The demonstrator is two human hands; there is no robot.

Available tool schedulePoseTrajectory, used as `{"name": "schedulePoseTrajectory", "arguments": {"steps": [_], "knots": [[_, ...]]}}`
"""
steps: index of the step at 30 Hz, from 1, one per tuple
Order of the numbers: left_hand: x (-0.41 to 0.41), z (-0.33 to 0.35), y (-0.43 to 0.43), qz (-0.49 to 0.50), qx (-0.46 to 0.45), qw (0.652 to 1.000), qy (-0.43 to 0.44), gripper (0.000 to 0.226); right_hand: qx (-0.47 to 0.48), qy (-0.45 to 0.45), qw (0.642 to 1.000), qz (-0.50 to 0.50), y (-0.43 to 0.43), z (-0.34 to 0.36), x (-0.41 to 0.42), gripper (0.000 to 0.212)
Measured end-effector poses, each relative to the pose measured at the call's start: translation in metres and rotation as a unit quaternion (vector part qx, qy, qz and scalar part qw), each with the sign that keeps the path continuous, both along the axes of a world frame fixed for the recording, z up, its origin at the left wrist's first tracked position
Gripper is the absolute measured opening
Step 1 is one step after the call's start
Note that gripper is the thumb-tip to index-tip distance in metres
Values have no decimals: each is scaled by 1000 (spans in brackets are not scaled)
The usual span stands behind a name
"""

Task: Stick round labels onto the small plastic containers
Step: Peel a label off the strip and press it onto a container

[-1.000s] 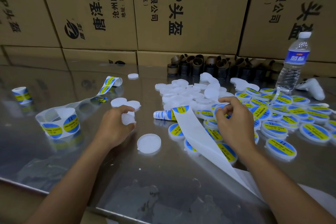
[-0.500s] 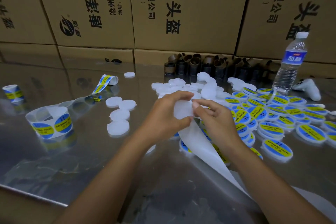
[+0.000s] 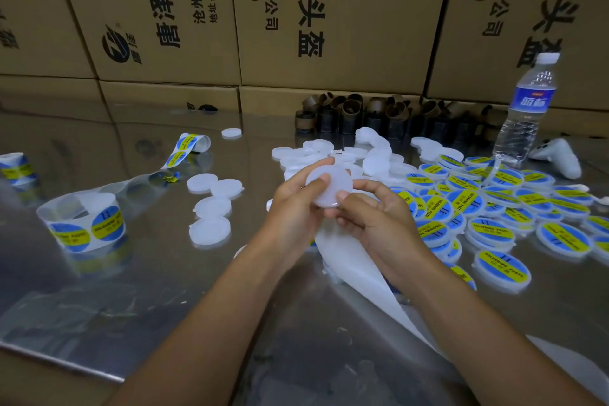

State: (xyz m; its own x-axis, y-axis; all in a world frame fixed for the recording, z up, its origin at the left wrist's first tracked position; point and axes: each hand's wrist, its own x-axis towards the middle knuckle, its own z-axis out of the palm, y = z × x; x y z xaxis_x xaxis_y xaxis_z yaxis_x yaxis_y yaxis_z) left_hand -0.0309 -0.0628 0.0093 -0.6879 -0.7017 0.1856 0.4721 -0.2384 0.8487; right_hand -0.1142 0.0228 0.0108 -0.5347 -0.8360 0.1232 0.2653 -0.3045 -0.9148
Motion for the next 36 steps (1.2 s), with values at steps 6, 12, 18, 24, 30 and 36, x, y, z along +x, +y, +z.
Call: {"name": "schedulePoseTrajectory", "arguments": {"steps": [6, 12, 18, 24, 30, 36], "knots": [[0, 0, -2, -46, 39, 997, 53, 23, 24, 50, 998, -6, -2, -4, 3, 15], [6, -3, -11, -8, 68, 994, 85, 26, 64, 226, 963, -132, -2, -10, -7, 10], [7, -10, -17, 54, 86, 994, 48, 24, 144, 464, 850, -201, -7, -25, -13, 25], [6, -11, -18, 63, 104, 992, 34, 18, 188, 586, 768, -179, -9, -27, -13, 36], [5, -13, -19, 90, 83, 992, -3, 18, 139, 409, 887, -160, -12, -23, -11, 29], [6, -14, -21, 146, 87, 985, -24, 15, 58, 253, 949, -178, -6, -8, -17, 27]]}}
